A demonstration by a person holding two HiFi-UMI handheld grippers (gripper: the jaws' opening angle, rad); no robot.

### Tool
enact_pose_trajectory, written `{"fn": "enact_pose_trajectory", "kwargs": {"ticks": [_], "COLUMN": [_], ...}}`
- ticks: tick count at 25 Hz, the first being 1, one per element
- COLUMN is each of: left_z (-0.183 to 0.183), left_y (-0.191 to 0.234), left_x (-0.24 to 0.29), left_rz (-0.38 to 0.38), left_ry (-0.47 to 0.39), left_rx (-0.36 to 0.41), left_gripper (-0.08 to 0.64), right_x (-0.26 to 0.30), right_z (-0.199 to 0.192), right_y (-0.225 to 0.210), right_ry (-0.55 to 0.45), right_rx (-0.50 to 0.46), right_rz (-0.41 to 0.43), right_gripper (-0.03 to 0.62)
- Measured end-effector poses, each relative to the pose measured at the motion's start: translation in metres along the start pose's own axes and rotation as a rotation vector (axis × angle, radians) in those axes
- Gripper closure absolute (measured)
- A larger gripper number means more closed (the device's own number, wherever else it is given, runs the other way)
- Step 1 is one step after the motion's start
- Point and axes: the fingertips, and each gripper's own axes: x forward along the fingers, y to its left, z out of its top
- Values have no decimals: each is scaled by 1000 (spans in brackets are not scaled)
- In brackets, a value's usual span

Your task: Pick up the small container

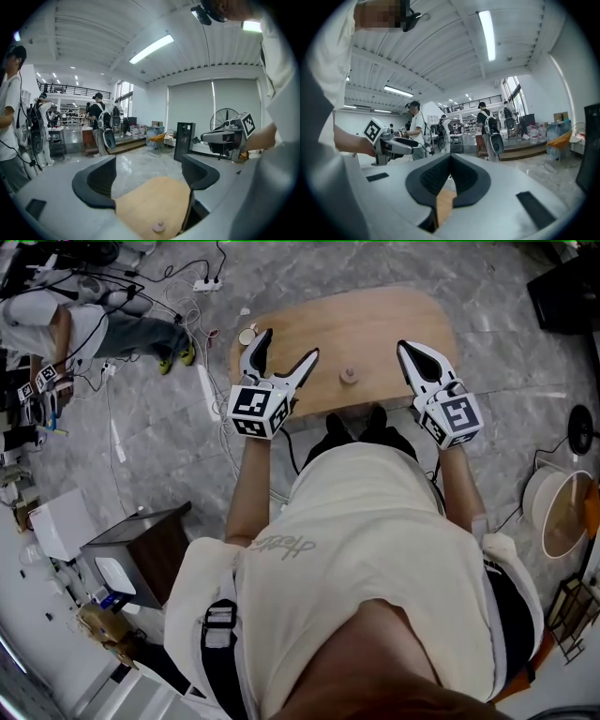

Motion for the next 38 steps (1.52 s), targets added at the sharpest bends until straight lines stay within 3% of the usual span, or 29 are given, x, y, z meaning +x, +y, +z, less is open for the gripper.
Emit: {"fn": "enact_pose_trajectory", "kwargs": {"ticks": [3, 6, 13, 18, 22, 28, 38], "left_z": [-4, -10, -23, -46, -82, -159, -310], "left_y": [-5, -9, -25, -20, -21, -17, -7], "left_x": [1, 4, 14, 30, 47, 77, 155], "left_rz": [-42, -72, -203, -259, -323, -351, -372], "left_ry": [8, 18, 42, 57, 101, 204, 309], "left_rx": [7, -2, 93, 96, 88, 105, 78], "left_gripper": [-22, -26, -24, -23, -23, -23, -23], "right_x": [-2, -4, -5, 4, 15, 34, 68], "right_z": [-4, -7, -17, -35, -58, -104, -230], "right_y": [0, -3, -16, -22, -25, -31, -52], "right_ry": [3, 10, 23, 65, 103, 170, 297], "right_rx": [13, 22, 48, 71, 92, 124, 155], "right_rz": [0, -8, -37, -42, -43, -43, -8], "right_gripper": [594, 594, 594, 594, 593, 594, 593]}}
